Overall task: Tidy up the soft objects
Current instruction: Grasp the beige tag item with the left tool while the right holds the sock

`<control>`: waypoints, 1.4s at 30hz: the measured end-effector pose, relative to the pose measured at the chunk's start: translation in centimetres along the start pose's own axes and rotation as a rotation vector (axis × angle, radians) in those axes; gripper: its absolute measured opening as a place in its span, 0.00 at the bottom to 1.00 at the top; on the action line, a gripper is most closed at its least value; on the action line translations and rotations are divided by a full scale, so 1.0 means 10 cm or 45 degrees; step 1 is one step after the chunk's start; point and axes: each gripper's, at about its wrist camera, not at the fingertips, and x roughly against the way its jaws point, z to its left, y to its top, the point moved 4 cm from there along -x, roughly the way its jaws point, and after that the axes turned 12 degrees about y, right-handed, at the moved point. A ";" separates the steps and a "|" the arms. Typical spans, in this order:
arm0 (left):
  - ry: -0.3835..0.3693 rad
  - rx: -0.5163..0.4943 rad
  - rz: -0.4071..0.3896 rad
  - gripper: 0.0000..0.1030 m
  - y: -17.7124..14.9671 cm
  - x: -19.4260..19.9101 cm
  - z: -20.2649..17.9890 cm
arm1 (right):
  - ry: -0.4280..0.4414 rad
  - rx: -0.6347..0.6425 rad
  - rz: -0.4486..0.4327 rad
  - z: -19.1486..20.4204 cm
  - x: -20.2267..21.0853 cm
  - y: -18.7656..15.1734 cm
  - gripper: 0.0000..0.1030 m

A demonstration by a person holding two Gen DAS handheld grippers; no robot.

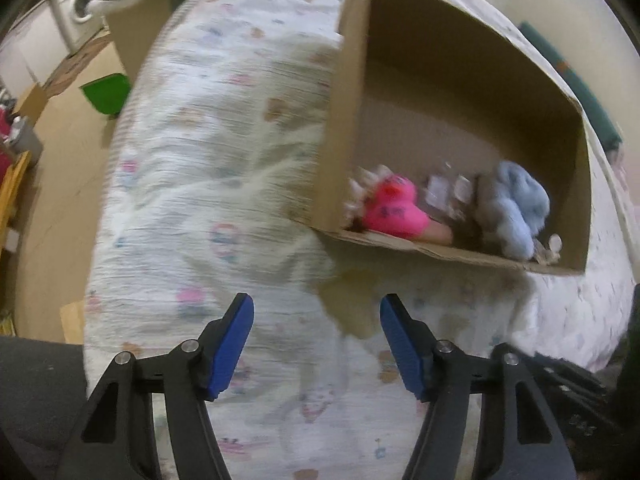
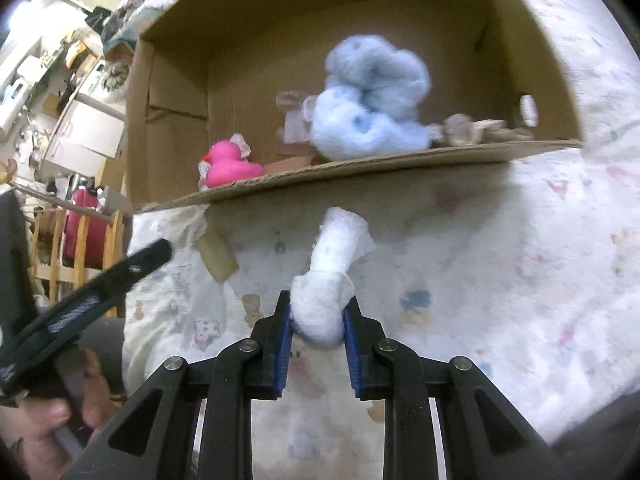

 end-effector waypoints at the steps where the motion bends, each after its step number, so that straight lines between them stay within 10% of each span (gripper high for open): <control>1: -0.004 -0.015 0.003 0.61 0.00 -0.02 -0.04 | -0.004 0.007 -0.014 -0.01 0.05 -0.01 0.25; 7: 0.052 -0.114 0.046 0.60 -0.07 -0.26 -0.28 | 0.015 -0.039 -0.052 -0.18 0.04 -0.02 0.25; 16: 0.070 -0.131 0.065 0.10 -0.08 -0.41 -0.33 | 0.012 -0.069 -0.064 -0.27 -0.01 0.02 0.25; 42: 0.329 0.030 -0.022 0.06 0.05 -0.28 0.62 | -0.031 -0.021 -0.107 -0.19 0.18 -0.01 0.25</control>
